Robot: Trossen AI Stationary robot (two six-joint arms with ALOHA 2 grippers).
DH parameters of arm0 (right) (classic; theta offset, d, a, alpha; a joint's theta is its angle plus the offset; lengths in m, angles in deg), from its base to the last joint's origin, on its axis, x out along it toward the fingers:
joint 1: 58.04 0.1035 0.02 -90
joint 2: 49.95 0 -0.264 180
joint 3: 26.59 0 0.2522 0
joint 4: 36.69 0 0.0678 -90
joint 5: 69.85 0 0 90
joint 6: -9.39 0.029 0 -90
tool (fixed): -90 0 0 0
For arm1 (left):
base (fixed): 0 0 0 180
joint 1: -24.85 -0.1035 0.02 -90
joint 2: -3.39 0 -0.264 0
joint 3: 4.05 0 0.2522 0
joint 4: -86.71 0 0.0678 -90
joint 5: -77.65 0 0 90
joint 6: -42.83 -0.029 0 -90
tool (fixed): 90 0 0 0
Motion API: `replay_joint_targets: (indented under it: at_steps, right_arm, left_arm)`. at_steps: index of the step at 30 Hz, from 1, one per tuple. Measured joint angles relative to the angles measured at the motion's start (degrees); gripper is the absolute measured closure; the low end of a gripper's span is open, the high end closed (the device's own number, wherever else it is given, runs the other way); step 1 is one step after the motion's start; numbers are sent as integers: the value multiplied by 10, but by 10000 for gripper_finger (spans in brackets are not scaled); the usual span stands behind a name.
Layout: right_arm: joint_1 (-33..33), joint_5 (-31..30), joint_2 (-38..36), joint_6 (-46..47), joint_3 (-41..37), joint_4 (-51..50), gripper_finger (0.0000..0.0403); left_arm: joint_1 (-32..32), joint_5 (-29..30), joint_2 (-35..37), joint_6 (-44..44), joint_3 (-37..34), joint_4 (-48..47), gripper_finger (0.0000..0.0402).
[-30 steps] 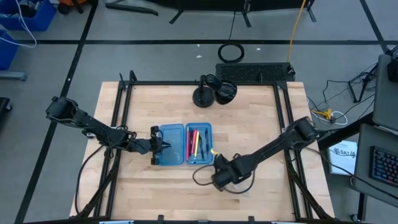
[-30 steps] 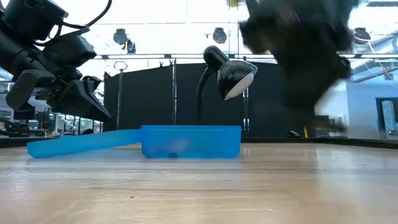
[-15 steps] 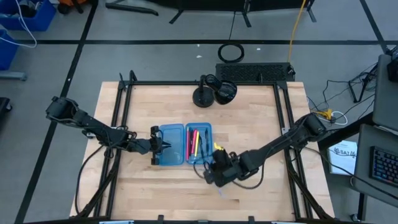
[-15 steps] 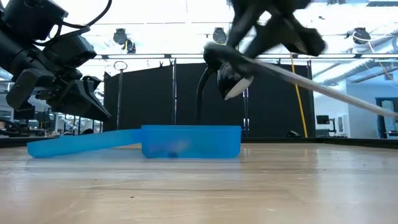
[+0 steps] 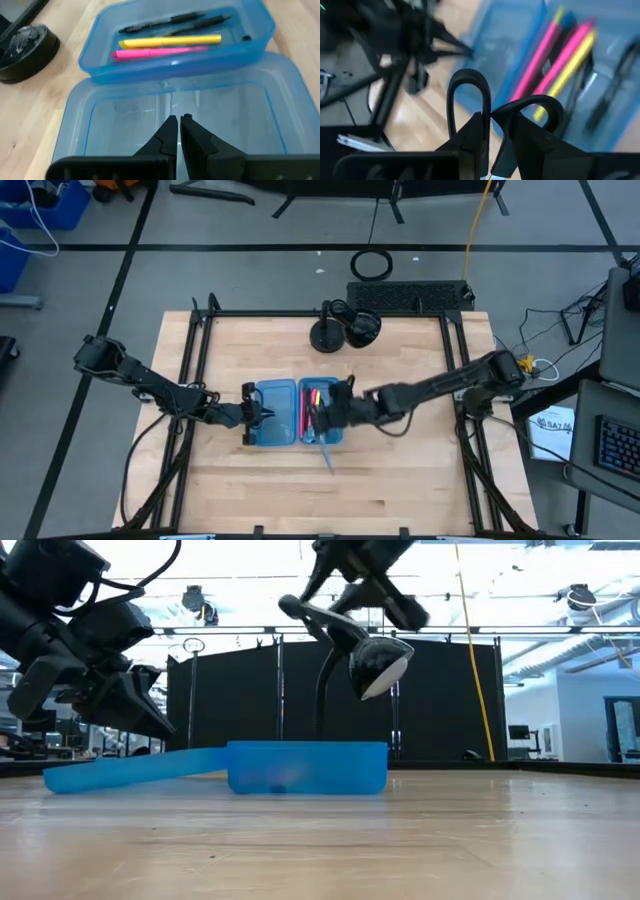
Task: Pick & place school supplies into a supply box
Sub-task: Put the black scissors into the blue supply box
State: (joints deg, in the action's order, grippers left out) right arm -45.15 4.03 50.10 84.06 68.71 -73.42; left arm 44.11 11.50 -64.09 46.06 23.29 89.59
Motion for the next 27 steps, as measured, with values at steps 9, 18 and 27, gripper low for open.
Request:
replay_joint_targets:
  at_steps: [9,18,27]
  right_arm:
    - [-119,45,-1,-68,83,-118,332]
    - [-170,75,46,-39,88,-173,332]
    - [-168,84,111,-5,88,-110,332]
  left_arm:
    - [0,0,0,10,0,-21,376]
    - [0,-3,0,30,0,-48,376]
    - [0,-4,0,29,0,-63,376]
